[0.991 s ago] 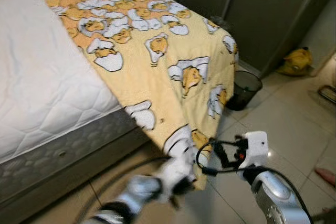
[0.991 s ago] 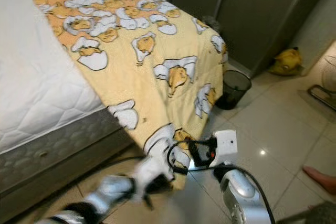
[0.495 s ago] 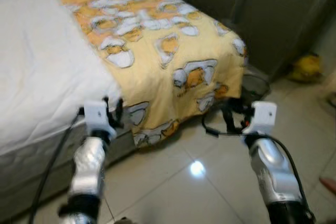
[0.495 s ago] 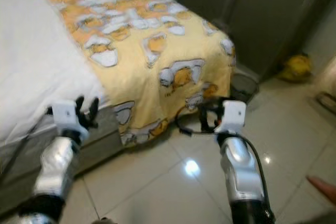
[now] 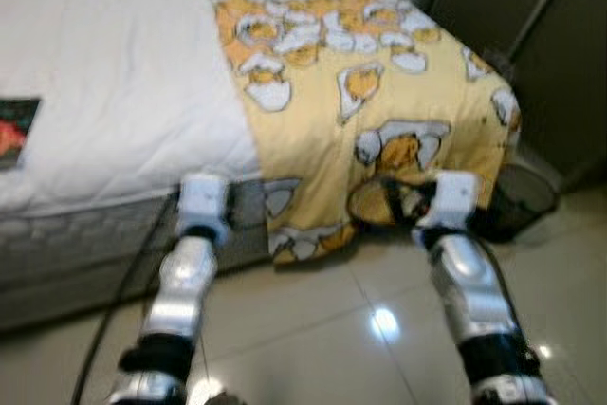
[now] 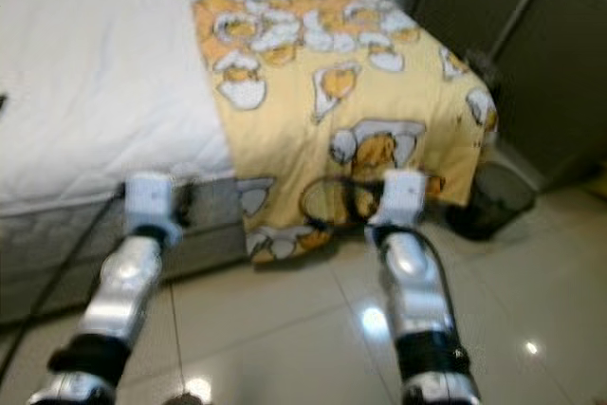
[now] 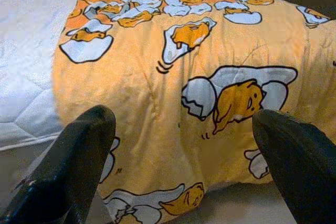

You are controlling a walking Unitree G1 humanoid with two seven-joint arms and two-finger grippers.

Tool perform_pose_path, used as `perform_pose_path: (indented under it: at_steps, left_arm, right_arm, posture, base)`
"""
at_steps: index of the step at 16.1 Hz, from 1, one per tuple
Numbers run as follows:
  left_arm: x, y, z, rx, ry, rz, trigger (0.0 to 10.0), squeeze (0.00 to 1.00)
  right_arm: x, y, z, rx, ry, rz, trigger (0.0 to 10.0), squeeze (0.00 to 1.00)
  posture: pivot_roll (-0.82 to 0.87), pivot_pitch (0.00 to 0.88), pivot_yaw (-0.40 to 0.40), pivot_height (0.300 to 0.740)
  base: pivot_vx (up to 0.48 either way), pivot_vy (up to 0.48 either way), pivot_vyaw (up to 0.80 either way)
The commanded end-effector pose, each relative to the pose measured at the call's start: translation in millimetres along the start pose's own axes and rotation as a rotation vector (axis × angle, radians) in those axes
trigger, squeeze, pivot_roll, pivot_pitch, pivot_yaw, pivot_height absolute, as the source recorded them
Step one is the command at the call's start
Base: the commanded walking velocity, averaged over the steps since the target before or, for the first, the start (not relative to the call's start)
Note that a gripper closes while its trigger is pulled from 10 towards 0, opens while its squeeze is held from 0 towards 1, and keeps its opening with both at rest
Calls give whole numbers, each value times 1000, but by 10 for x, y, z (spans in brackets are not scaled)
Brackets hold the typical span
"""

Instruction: Clean up the room

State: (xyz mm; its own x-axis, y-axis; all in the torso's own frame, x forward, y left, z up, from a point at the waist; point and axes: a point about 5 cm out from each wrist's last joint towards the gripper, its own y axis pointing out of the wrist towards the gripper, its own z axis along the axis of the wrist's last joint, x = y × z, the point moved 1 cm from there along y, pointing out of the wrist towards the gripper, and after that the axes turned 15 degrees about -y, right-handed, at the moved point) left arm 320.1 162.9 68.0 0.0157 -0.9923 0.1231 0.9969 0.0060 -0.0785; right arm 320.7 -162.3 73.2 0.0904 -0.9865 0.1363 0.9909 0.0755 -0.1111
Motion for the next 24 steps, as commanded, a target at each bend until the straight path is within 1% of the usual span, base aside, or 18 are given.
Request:
perform_pose_path:
  at_steps: [1, 3, 4, 5, 6, 8, 10, 11, 14, 15, 16, 17, 18, 20, 22, 24]
  left_arm:
    - [229, 54, 13, -8, -30, -46, 10000, 0]
    - [307, 48, 42, 13, -14, -71, 10000, 0]
    - [321, 40, 63, 23, -59, -85, 10000, 0]
    - [290, 52, 76, 16, -120, -56, 10000, 0]
    - [258, 72, 73, 11, -125, -18, 10000, 0]
    - [292, 106, 102, 21, -120, -13, 10000, 0]
    - [318, 96, 112, 30, -79, -37, 10000, 0]
    - [322, 86, 108, 29, -75, -45, 10000, 0]
    - [264, 72, 104, 32, -91, -12, 10000, 0]
    - [334, 73, 104, 42, 75, -11, 10000, 0]
    - [391, 74, 102, 57, 192, -13, 10000, 0]
    - [425, 57, 30, 18, 31, -25, 10000, 0]
    - [408, 52, 24, 20, 13, -16, 10000, 0]
    - [341, -10, 13, 22, -24, -17, 10000, 0]
    - [297, -57, -1, 23, -22, 2, 10000, 0]
    - [320, -85, 0, 33, 5, 4, 10000, 0]
  right_arm:
    - [138, -36, -43, -4, -21, -42, 10000, 0]
    - [121, -75, -85, -1, -52, -24, 10000, 0]
    - [114, -85, -102, 1, -61, -18, 10000, 0]
    - [90, -86, -108, 3, -70, -8, 10000, 0]
    - [67, -85, -110, 5, -72, 2, 10000, 0]
    - [25, -78, -119, 5, -65, 21, 10000, 0]
    - [21, -80, -141, -1, -59, 24, 10000, 0]
    - [16, -87, -160, -4, -58, 29, 10000, 0]
    - [16, -116, -191, -7, -64, 44, 10000, 0]
    - [-4, -130, -205, -6, -67, 75, 10000, 0]
    - [-18, -137, -213, -5, -69, 93, 10000, 0]
    - [-58, -145, -264, -23, -69, 120, 10000, 0]
    - [-65, -144, -269, -24, -70, 124, 10000, 0]
    - [-55, -119, -245, -19, -48, 113, 10000, 0]
    - [-61, -117, -250, -18, -49, 125, 10000, 0]
    - [-72, -104, -257, -19, -41, 134, 10000, 0]
  posture:
    - [109, 0, -78, 740]
    - [104, 0, -73, 740]
    - [100, 0, -73, 740]
    - [98, 0, -73, 740]
    - [95, 0, -74, 740]
    - [94, 0, -72, 740]
    - [96, 0, -69, 740]
    - [93, 0, -69, 740]
    - [93, 0, -72, 740]
    - [107, 0, -83, 740]
    - [114, 0, -87, 740]
    - [125, 0, -97, 740]
    - [126, 0, -98, 740]
    - [147, 0, -113, 740]
    - [152, 0, -115, 740]
    - [166, 0, -119, 740]
  base:
    - [375, -296, 500]
    - [127, -148, 500]
    - [0, 0, 506]
    - [480, 0, 500]
    - [480, 0, 500]
    - [480, 0, 497]
    - [480, 0, 500]
    - [480, 0, 494]
    - [480, 0, 496]
    - [0, 0, 450]
    - [0, 0, 450]
    - [0, 0, 450]
    - [0, 0, 450]
    - [0, -476, 450]
    - [0, -459, 450]
    - [0, -456, 450]
